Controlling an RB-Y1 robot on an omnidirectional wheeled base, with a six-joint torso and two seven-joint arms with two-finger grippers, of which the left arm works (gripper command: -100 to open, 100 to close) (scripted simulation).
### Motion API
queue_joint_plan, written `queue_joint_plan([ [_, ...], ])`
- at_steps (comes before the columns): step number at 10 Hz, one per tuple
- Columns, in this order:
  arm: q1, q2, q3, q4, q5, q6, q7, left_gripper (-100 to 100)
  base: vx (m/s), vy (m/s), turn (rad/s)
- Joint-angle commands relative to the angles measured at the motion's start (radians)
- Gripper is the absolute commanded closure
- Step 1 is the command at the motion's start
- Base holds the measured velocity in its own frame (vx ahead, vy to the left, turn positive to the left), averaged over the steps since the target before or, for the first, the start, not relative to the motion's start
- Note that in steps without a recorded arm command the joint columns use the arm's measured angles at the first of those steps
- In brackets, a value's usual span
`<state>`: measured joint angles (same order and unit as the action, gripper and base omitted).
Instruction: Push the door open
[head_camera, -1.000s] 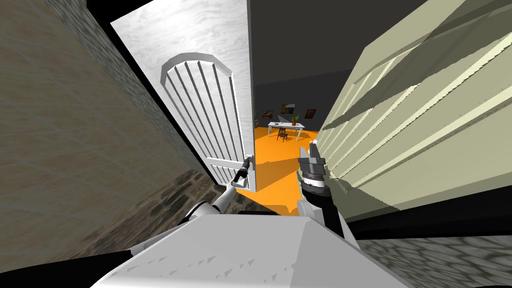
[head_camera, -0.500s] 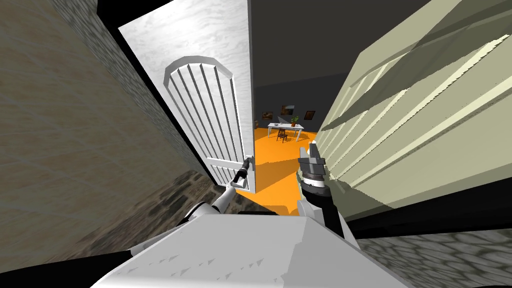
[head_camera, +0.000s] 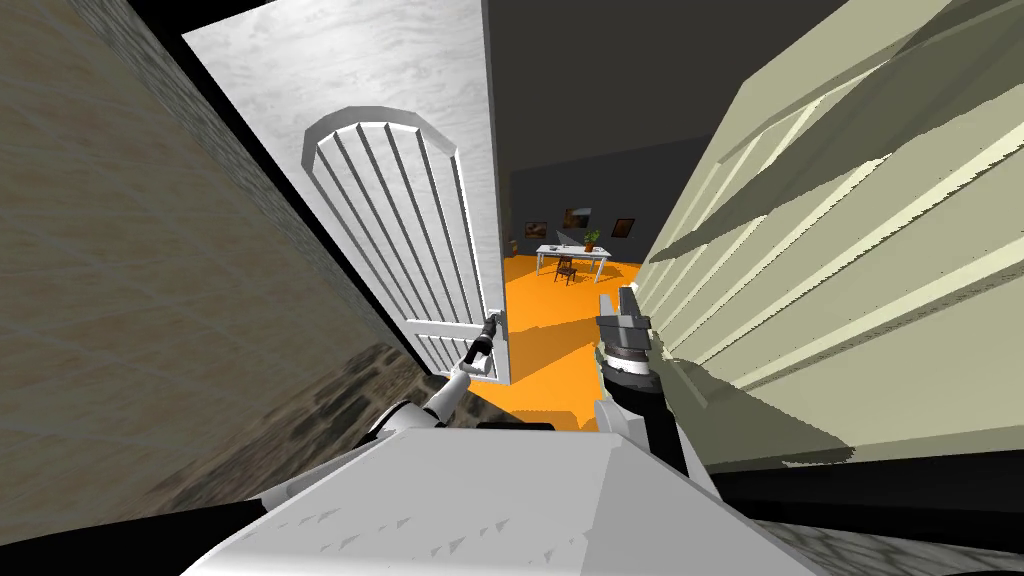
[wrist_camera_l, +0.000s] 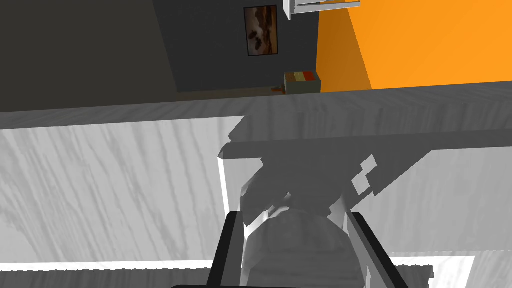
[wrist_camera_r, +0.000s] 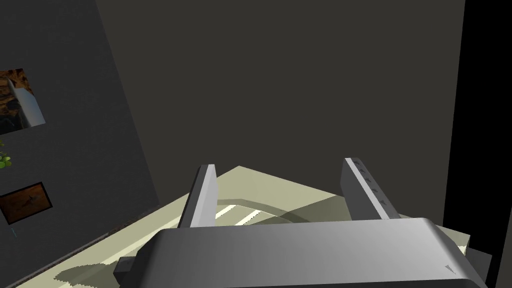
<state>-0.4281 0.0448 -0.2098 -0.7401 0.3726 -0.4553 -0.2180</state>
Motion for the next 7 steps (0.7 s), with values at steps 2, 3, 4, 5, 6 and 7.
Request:
queue_joint_plan([
  [2, 0.012, 0.022, 0.031, -0.015, 0.005, 0.009, -0.009, 100, 0.157, -0.083, 0.039],
  [3, 0.011, 0.028, 0.044, -0.013, 0.008, 0.008, -0.01, 100, 0.197, -0.116, 0.084],
  [4, 0.01, 0.033, 0.057, -0.009, 0.01, 0.007, -0.012, 100, 0.18, -0.129, 0.075],
  [5, 0.009, 0.036, 0.064, -0.008, 0.011, 0.006, -0.013, 100, 0.154, -0.133, 0.07],
  [6, 0.009, 0.038, 0.07, -0.006, 0.013, 0.006, -0.014, 100, 0.137, -0.12, 0.039],
  [7, 0.007, 0.045, 0.092, -0.001, 0.017, 0.004, -0.017, 100, 0.183, -0.153, 0.075],
])
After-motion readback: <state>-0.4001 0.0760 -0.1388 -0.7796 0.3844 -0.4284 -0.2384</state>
